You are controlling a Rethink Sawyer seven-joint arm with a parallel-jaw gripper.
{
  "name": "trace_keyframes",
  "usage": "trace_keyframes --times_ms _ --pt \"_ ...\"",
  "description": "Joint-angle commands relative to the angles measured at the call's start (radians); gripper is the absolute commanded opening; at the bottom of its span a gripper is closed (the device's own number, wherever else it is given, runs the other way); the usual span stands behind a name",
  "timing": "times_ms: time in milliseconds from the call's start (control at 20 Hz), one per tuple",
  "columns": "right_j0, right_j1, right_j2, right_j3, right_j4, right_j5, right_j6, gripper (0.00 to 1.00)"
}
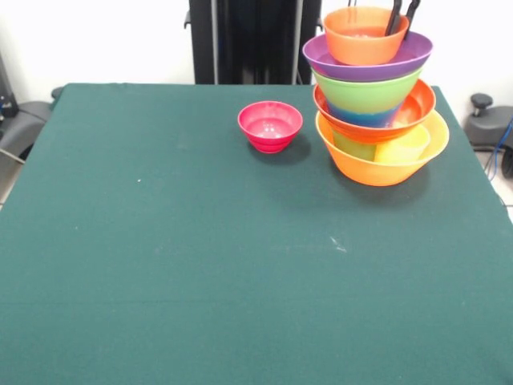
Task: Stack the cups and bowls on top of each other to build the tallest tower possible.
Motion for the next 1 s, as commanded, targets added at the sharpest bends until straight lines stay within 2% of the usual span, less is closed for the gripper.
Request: trace_keyframes --times_ms 50,1000 --pt "0.007 0.045 0.062 -0.045 0.037 0.037 0.185 0.00" --pt "0.009 0.084 0.048 -0.118 0.065 0.085 0.180 0.00"
